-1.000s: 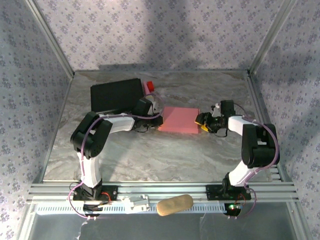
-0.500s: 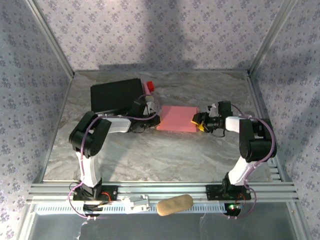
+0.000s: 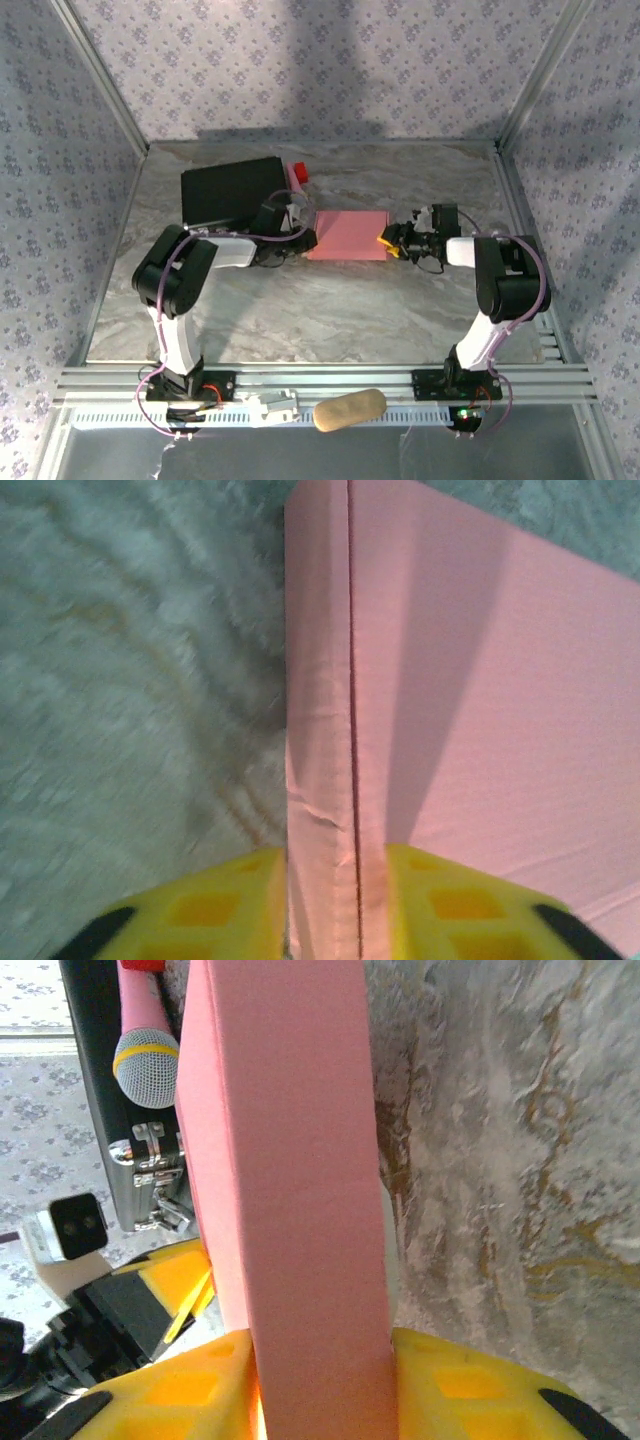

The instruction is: Fold the paper box

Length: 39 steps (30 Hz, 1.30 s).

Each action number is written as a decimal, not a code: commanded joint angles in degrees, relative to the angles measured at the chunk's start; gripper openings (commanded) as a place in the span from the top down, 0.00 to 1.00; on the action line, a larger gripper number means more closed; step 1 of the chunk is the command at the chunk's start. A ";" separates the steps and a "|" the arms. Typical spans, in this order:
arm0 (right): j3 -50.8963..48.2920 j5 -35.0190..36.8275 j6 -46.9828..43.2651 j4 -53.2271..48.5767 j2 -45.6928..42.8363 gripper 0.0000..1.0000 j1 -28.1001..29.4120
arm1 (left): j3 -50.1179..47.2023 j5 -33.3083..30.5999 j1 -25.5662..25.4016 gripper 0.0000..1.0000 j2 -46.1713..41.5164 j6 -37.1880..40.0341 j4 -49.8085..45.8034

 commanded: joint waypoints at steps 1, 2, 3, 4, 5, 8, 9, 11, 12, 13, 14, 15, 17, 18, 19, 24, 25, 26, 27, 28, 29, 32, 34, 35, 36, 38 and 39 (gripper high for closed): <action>-0.08 -0.84 7.53 0.56 -2.31 0.67 -0.56 | -1.81 -3.67 0.27 0.61 -5.53 -1.66 -7.27; 0.26 -1.22 8.64 -0.01 -2.74 0.67 -0.82 | -1.36 -4.11 0.34 0.59 -7.19 -2.30 -7.85; 0.60 -1.34 9.61 -0.93 -3.32 0.68 -1.01 | -0.68 -4.27 0.33 0.57 -8.56 -2.82 -8.60; 1.07 -1.34 10.50 -2.30 -3.89 0.68 -1.32 | 0.12 -4.26 0.41 0.56 -9.37 -3.33 -9.30; 1.54 -1.66 11.18 -3.74 -4.58 0.68 -1.60 | 1.07 -3.94 0.57 0.54 -9.89 -4.36 -9.87; 3.46 -3.30 13.36 -9.17 -5.92 0.68 -2.43 | 2.40 -0.70 1.83 0.52 -9.64 -9.15 -8.22; 4.14 -4.23 14.05 -10.66 -6.15 0.69 -2.67 | 2.39 0.14 2.42 0.51 -9.34 -11.60 -7.07; 6.18 -5.62 14.30 -16.81 -6.05 0.69 -3.05 | 2.17 1.18 3.53 0.49 -8.73 -16.86 -5.29; 7.59 -6.67 13.88 -20.19 -5.62 0.69 -3.13 | 2.03 1.62 4.04 0.48 -8.48 -19.90 -4.82; 8.53 -7.79 13.65 -21.91 -5.11 0.70 -3.14 | 1.81 1.87 4.14 0.48 -8.30 -22.54 -4.01; 9.06 -8.88 14.01 -22.85 -4.98 0.70 -3.21 | 1.16 1.90 4.17 0.47 -8.11 -25.83 -2.54; 9.09 -9.35 14.80 -23.42 -4.97 0.70 -3.30 | 0.17 1.71 4.14 0.45 -7.91 -29.32 -0.28; 8.84 -10.19 16.83 -23.50 -5.03 0.71 -3.39 | -1.18 1.49 3.89 0.44 -7.52 -35.24 4.42; 9.22 -10.73 17.20 -24.62 -4.94 0.71 -3.39 | -1.50 1.13 3.80 0.43 -7.46 -37.34 5.98; 9.49 -11.02 17.46 -25.31 -4.79 0.71 -3.38 | -1.40 0.81 3.63 0.41 -7.47 -38.47 6.76; 9.86 -12.48 18.94 -27.45 -4.33 0.70 -3.64 | 1.70 3.02 2.70 0.28 -6.28 -41.72 4.28; 9.86 -12.70 19.01 -28.10 -4.18 0.70 -3.78 | 2.17 3.46 2.56 0.28 -6.16 -42.37 2.46; 9.95 -12.65 19.06 -28.68 -4.01 0.70 -3.88 | 2.47 3.58 2.43 0.28 -6.28 -43.46 -0.82; 9.96 -12.61 19.16 -28.95 -3.97 0.70 -3.99 | 2.44 3.44 2.31 0.27 -6.62 -45.18 -3.78; 10.06 -12.67 19.17 -29.13 -4.01 0.70 -4.01 | 2.10 3.47 2.13 0.27 -6.82 -46.89 -4.75; 10.17 -12.79 19.20 -29.46 -3.86 0.70 -3.87 | 1.64 3.48 1.70 0.27 -7.06 -48.91 -4.58; 10.46 -12.56 19.59 -29.83 -3.97 0.70 -3.68 | 0.61 4.16 0.33 0.28 -6.62 -54.67 -1.29; 10.52 -12.35 20.13 -29.89 -4.06 0.70 -3.50 | 0.25 4.61 -0.68 0.29 -5.42 -58.20 3.07; 10.48 -12.34 20.53 -29.73 -4.08 0.70 -3.32 | 0.40 4.92 -1.24 0.31 -4.45 -59.91 4.58; 10.56 -12.26 20.86 -29.73 -4.06 0.70 -3.14 | 0.51 5.13 -1.89 0.32 -3.49 -61.50 5.96; 10.56 -12.05 21.10 -29.75 -4.17 0.70 -2.92 | 0.19 4.83 -2.90 0.37 -1.98 -64.27 9.33; 10.59 -11.99 21.15 -29.89 -4.22 0.70 -2.73 | -0.23 4.32 -3.20 0.40 -1.47 -65.38 10.88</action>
